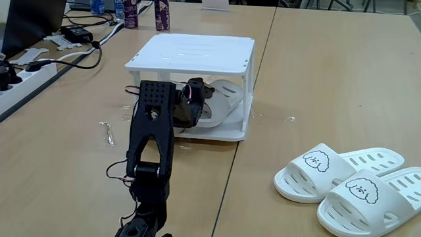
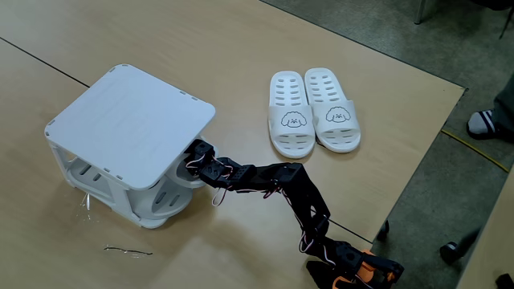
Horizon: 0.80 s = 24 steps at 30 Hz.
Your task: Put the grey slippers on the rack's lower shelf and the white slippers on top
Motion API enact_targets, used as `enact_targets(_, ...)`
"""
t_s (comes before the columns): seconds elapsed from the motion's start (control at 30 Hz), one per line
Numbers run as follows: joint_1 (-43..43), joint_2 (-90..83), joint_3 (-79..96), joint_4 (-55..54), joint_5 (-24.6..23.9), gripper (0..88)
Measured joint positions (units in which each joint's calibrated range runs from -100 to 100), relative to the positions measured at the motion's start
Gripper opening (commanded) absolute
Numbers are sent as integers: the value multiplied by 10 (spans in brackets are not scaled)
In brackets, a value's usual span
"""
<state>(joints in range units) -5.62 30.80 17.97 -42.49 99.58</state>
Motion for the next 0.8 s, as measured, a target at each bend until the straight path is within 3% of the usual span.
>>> enact_targets(0.33,27,59,-22,0,0,8)
enact_targets(0.5,26,59,-22,0,0,207)
enact_targets(0.8,28,8,63,0,0,252)
